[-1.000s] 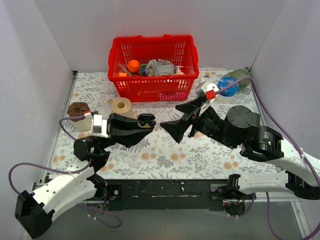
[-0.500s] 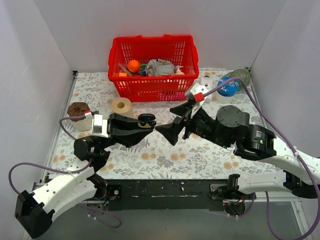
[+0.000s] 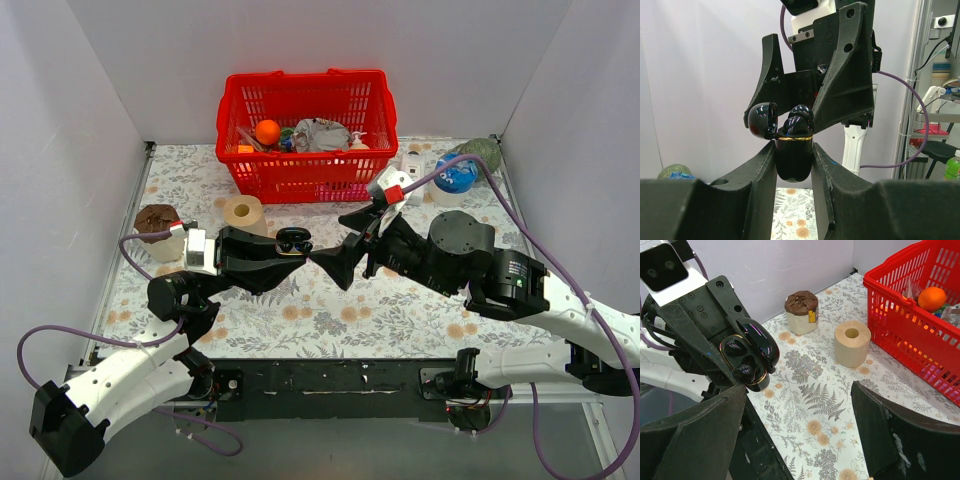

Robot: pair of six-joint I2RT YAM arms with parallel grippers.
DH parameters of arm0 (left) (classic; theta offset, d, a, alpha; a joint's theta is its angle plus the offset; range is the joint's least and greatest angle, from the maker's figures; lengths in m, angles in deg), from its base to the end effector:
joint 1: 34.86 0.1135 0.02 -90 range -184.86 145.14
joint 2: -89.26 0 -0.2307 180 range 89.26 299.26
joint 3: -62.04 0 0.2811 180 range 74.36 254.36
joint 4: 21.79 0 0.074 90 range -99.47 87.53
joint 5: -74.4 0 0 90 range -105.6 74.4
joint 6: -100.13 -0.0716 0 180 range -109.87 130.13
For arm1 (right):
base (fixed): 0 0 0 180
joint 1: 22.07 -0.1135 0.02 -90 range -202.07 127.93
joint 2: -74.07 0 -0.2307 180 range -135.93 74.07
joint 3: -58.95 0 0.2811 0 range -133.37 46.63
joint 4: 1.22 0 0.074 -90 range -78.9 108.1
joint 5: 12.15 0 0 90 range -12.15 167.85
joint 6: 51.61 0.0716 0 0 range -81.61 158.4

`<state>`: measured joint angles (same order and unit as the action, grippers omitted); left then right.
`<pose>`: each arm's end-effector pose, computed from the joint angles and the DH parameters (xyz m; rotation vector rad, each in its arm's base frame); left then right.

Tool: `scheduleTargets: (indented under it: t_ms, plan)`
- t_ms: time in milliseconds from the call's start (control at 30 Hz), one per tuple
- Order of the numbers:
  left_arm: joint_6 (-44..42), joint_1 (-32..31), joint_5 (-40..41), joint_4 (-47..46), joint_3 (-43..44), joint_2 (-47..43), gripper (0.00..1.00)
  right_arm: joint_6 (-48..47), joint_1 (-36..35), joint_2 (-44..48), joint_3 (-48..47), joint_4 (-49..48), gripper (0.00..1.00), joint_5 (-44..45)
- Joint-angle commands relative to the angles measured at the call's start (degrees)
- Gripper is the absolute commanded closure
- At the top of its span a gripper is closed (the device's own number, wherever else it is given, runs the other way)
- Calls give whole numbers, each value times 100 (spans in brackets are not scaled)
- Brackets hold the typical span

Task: Insert the wireless bluetooth earbuds into the charging case
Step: Adjust the earbud with the charging case.

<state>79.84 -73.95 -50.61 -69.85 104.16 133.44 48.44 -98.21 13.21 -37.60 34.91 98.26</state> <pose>0.1508 -0.1754 0.3596 0.4372 1.0468 -1.9637 0.0906 0.2630 0.4779 -0.6427 1.5202 0.8880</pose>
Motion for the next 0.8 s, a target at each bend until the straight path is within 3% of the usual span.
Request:
scheduleTargets:
  t_ms: [0,767]
  plan:
    - [-10,7,-94,-61,114,-41,100,-90,-15,-4,-296,-386,7,113]
    - [95,7,-86,-264,8,-15,100,77,-15,-356,-647,-518,7,245]
